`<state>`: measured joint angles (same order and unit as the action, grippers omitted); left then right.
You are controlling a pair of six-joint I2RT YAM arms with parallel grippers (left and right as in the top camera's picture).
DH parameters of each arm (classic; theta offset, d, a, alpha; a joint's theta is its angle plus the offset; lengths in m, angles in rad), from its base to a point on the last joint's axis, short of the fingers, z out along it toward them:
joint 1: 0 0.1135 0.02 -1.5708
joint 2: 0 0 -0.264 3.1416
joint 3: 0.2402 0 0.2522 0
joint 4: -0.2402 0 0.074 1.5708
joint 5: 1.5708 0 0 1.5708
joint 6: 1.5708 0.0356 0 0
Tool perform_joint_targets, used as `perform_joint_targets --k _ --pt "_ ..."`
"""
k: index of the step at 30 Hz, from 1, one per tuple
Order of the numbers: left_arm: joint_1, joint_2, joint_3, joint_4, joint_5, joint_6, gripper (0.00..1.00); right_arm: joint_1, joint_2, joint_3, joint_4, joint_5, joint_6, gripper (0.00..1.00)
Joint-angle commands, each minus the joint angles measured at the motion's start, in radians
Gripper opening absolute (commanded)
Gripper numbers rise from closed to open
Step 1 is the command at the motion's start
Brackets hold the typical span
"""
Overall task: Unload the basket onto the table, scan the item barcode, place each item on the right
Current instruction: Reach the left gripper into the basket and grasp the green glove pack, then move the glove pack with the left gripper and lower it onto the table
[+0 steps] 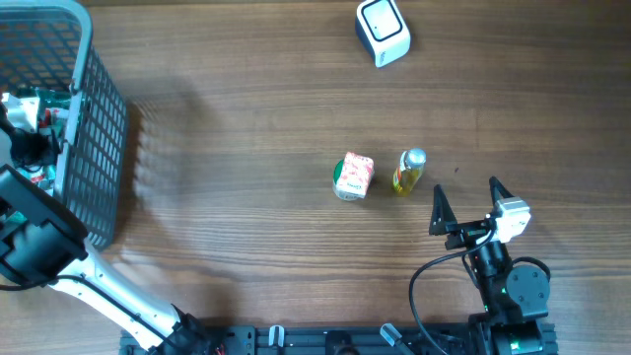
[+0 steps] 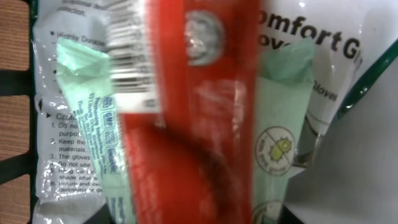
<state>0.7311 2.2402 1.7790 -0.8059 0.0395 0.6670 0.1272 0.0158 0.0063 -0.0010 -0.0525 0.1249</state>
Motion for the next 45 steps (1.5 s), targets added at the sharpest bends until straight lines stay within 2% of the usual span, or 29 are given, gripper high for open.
perform_joint_targets --k 1,5,8,12,18,21,24,27,28,33,36,38,42,45 --pt "0.006 0.032 -0.040 -0.013 -0.055 -0.012 0.25 -0.004 0.002 -0.001 0.002 -0.009 -0.018 1.00" --pt "-0.001 0.006 -0.040 -0.012 -0.055 -0.084 0.17 -0.004 0.002 -0.001 0.002 -0.009 -0.018 1.00" --pt "-0.023 -0.090 -0.035 0.008 -0.051 -0.162 0.15 -0.004 0.002 -0.001 0.002 -0.009 -0.018 1.00" --pt "-0.057 -0.293 -0.023 0.045 -0.029 -0.286 0.11 -0.004 0.002 -0.001 0.002 -0.009 -0.018 1.00" --pt "-0.100 -0.620 -0.023 0.143 -0.029 -0.366 0.13 -0.004 0.002 -0.001 0.002 -0.009 -0.018 0.99" --pt "-0.130 -0.766 -0.023 0.186 -0.025 -0.507 0.12 -0.004 0.002 -0.001 0.002 -0.009 -0.018 1.00" --pt "-0.189 -0.883 -0.023 0.180 0.061 -0.636 0.11 -0.004 0.002 -0.001 0.002 -0.009 -0.018 1.00" --pt "-0.307 -0.972 -0.023 0.118 0.092 -0.818 0.11 -0.004 0.002 -0.001 0.002 -0.009 -0.018 1.00" --pt "-0.389 -1.001 -0.023 0.059 0.092 -0.868 0.10 -0.004 0.002 -0.001 0.002 -0.009 -0.018 1.00" --pt "-0.632 -1.003 -0.029 -0.166 0.090 -0.936 0.09 -0.004 0.002 -0.001 0.002 -0.009 -0.018 1.00" --pt "-0.768 -0.967 -0.068 -0.246 0.072 -0.971 0.09 -0.004 0.002 -0.001 0.002 -0.009 -0.018 1.00" --pt "-0.848 -0.933 -0.120 -0.254 0.049 -0.987 0.08 -0.004 0.002 -0.001 0.002 -0.009 -0.018 1.00" --pt "-0.993 -0.830 -0.263 -0.243 -0.080 -1.131 0.08 -0.004 0.002 -0.001 0.002 -0.009 -0.018 1.00" --pt "-1.070 -0.748 -0.354 -0.183 -0.116 -1.178 0.08 -0.004 0.002 -0.001 0.002 -0.009 -0.018 1.00"
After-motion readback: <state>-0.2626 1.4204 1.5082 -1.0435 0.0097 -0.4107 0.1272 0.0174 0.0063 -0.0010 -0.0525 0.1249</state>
